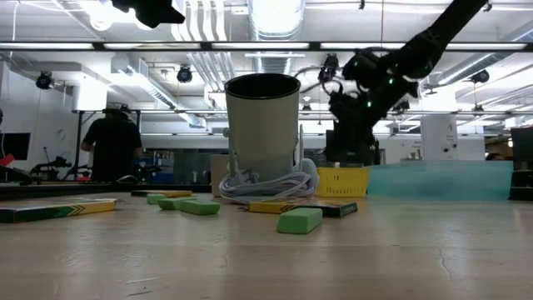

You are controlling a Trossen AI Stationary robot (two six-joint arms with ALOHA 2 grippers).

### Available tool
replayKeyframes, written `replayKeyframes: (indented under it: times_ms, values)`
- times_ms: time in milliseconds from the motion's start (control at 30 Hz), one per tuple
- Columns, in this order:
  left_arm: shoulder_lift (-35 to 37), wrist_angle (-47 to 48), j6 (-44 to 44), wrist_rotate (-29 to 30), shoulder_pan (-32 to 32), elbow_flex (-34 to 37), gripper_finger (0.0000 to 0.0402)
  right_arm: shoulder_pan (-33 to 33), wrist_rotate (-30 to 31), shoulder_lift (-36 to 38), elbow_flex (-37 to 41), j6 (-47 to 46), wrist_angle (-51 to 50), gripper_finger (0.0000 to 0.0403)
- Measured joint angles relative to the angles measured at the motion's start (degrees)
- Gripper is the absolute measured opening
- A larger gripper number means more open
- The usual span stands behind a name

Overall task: Pick & Place School Supplies
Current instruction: Put the green eraser into the yellow bin

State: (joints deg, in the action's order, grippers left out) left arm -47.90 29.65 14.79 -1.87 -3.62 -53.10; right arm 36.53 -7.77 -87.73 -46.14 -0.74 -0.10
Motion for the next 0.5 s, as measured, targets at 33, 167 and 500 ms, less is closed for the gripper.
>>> replayKeyframes:
  times_ms: [33,167,500]
  values:
    - [0.00,-0.02,0.02,0.00,0.00,0.00,0.0161,0.00,-0.04,1.30,-0.14,0.98,-0.09,0.0140]
    - [0.00,-0.01,0.01,-0.02,0.00,0.00,0.0161,-0.12,-1.95,7.54,-0.26,9.12,0.03,0.0137]
    - [0.00,0.00,0.00,-0.02,0.00,0.00,0.0161,-1.07,-18.57,21.60,0.25,26.40,-1.06,0.0134]
